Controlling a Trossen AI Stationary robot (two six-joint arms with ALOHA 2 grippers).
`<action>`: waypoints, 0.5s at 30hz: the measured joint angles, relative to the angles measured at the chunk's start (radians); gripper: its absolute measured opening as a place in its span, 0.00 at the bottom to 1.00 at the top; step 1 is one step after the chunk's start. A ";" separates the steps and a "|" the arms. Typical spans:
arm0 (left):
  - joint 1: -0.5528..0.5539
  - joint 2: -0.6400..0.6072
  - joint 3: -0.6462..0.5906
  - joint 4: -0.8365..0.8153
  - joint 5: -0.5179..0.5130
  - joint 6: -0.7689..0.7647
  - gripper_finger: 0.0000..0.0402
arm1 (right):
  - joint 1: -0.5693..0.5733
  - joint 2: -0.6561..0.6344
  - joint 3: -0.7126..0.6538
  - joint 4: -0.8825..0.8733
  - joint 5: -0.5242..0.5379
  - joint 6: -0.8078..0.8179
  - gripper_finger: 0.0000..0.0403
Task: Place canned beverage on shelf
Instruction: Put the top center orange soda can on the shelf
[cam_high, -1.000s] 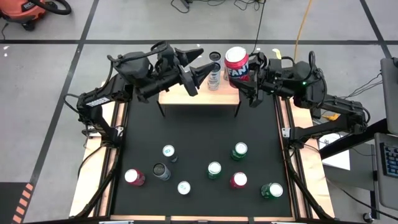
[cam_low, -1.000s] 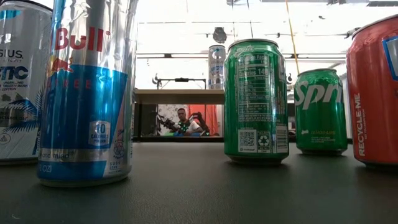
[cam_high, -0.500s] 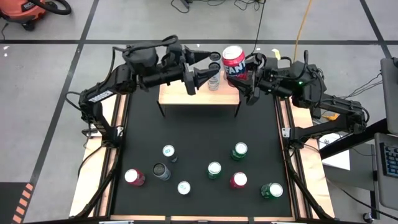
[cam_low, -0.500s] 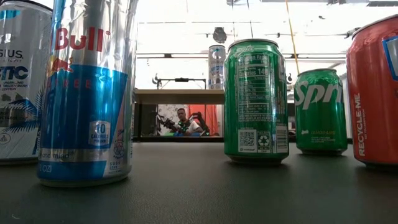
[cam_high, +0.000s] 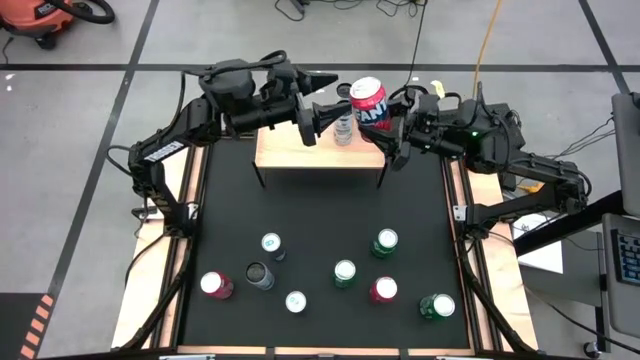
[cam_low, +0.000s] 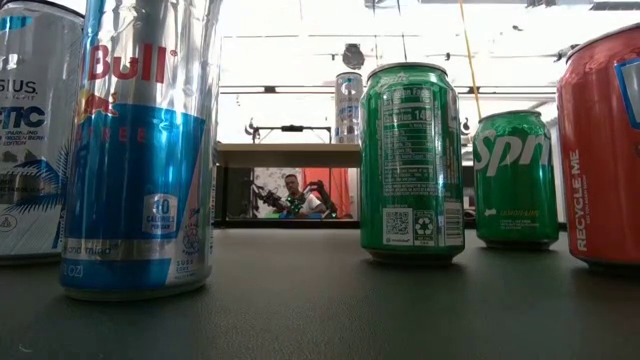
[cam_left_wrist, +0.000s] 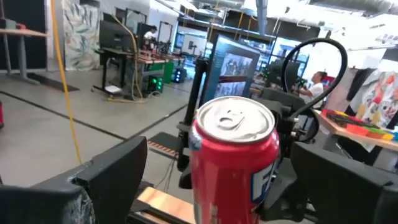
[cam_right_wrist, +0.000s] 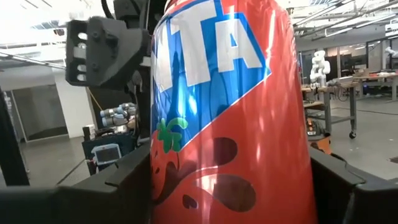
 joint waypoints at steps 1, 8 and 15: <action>-0.004 0.000 0.000 0.000 0.001 -0.004 1.00 | 0.000 0.007 0.000 0.002 0.000 0.000 0.71; -0.023 0.003 0.000 -0.010 0.018 -0.019 1.00 | 0.000 0.040 0.000 0.003 -0.005 0.000 0.71; 0.009 0.007 0.000 -0.078 0.012 -0.131 1.00 | 0.000 0.040 0.000 0.010 -0.007 -0.003 0.71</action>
